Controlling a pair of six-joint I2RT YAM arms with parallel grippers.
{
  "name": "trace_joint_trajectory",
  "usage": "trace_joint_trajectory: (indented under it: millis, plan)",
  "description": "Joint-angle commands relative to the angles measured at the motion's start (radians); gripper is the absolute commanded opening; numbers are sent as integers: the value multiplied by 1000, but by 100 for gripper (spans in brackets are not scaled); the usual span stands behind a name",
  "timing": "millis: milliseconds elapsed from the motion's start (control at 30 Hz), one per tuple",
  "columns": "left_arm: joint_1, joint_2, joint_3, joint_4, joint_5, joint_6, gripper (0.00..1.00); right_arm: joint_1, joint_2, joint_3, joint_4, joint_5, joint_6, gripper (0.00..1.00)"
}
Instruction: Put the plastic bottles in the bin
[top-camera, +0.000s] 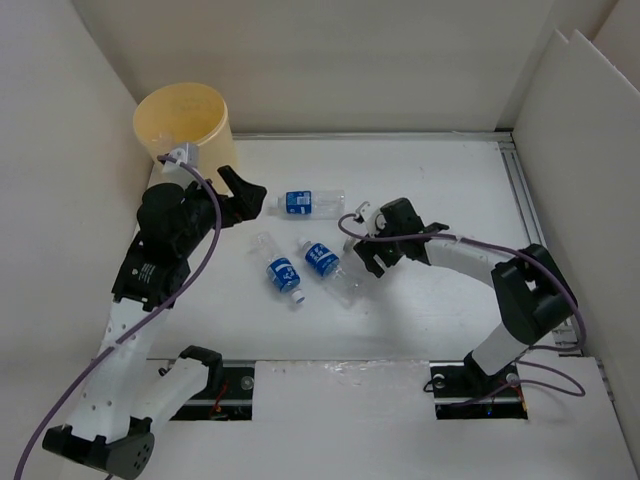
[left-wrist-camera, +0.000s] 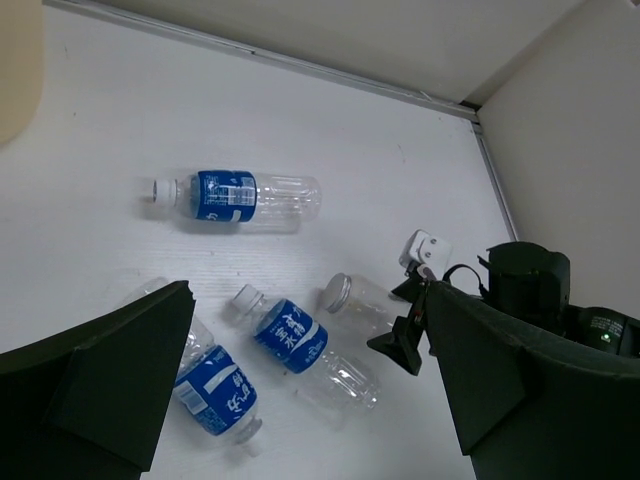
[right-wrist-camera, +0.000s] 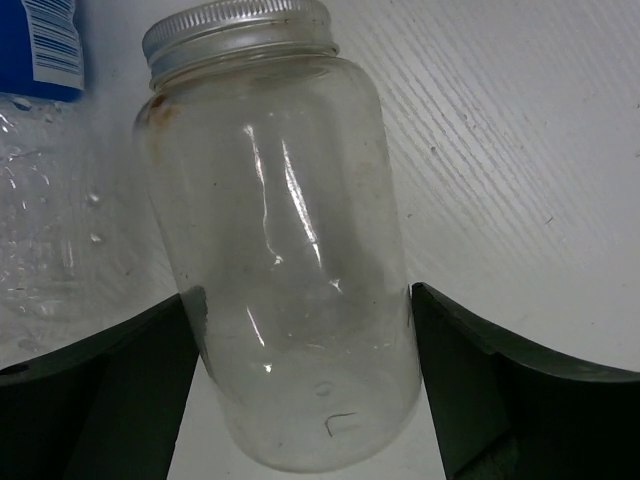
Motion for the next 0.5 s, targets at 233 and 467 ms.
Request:
trace_joint_trajectory:
  millis: [233,467]
  plan:
    - [0,-23,79,-82,-22,-2,100,-23,52,-8,95,-37,33,32]
    - [0,-19,79,-69,-13,-11,100,-71,-135,26,-13,-16,33,0]
